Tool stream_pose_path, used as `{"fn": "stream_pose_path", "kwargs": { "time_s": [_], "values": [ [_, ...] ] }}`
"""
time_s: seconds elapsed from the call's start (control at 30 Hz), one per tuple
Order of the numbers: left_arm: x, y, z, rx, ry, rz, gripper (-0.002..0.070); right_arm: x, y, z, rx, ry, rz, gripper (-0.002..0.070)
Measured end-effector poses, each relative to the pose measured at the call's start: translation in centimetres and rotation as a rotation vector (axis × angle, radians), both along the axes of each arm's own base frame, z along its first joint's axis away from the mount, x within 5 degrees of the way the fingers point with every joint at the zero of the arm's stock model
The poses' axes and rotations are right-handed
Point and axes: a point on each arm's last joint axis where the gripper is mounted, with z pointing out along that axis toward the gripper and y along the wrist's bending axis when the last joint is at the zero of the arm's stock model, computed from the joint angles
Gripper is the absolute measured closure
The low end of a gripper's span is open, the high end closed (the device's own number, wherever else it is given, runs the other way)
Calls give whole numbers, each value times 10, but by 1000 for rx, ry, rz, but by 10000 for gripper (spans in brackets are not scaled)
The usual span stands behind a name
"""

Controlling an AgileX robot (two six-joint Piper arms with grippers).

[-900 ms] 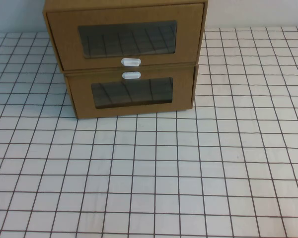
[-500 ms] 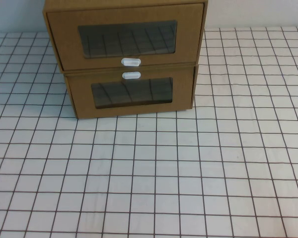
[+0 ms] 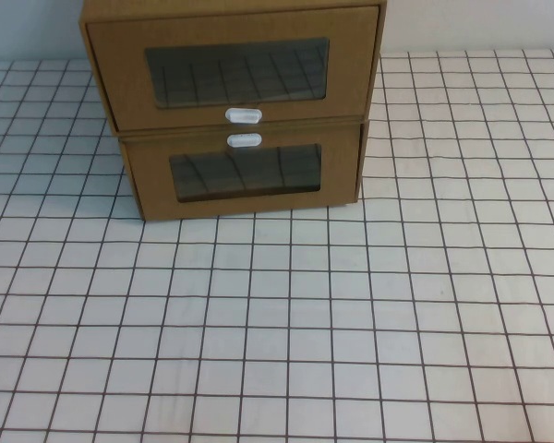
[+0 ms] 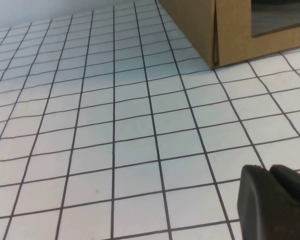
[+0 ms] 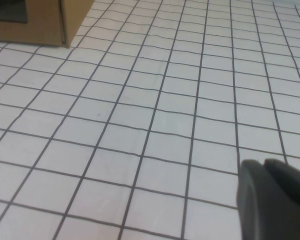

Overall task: Open the shoe box
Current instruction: 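Pull the top drawer of the cardboard box fully open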

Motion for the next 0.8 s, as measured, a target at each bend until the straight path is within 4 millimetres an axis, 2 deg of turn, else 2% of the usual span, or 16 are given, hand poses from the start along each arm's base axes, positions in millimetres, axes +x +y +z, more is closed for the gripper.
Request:
{"fn": "stream_pose_path", "kwargs": {
  "time_s": [0.4,0.67,0.8],
  "values": [
    [1,0,4,-192,-26,49,677,0,0,0,0,0,0,689],
    [3,-2,16,-650,-90,100,677,0,0,0,0,0,0,689],
    [4,-1,23,-669,-165,96,677,0,0,0,0,0,0,690]
  ]
}}
